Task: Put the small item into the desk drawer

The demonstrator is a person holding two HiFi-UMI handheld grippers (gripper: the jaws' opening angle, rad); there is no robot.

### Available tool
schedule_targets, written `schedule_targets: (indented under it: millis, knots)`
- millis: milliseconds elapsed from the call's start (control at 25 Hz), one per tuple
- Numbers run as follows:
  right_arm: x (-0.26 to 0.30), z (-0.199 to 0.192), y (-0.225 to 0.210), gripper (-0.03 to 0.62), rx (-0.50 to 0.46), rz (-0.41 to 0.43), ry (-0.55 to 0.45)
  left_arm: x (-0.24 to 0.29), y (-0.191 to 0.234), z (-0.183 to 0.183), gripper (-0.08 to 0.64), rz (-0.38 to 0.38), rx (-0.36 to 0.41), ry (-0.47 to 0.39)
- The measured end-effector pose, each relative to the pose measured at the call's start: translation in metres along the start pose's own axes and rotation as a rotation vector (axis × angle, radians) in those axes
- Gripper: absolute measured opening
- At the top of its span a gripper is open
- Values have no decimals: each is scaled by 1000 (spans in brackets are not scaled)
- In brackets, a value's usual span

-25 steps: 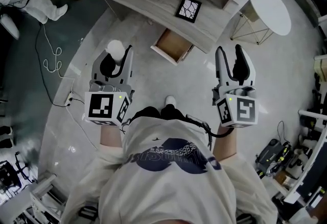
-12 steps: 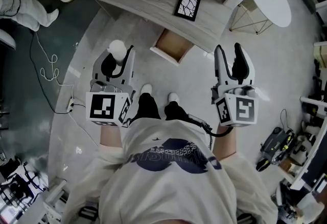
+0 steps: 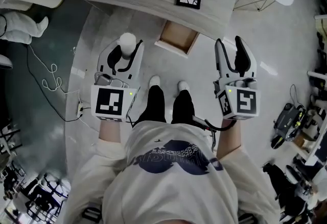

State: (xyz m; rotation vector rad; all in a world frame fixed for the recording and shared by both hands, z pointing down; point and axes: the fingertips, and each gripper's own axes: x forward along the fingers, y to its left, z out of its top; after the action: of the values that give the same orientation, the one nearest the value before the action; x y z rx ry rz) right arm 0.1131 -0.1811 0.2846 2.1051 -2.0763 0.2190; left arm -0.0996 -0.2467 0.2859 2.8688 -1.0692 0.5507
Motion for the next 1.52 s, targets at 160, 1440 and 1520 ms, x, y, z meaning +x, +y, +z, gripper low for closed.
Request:
schedule_targets:
  millis: [160, 1440, 1520]
  knots:
    - [13, -28, 0, 210, 3, -33, 40, 29, 0, -20, 124, -94, 73, 34]
    - [70, -224, -53, 212, 61, -193, 169, 257, -116, -338, 126, -693, 970, 466]
    - [68, -228, -55, 212, 60, -199, 171, 262, -123, -347, 126, -707, 1020, 468]
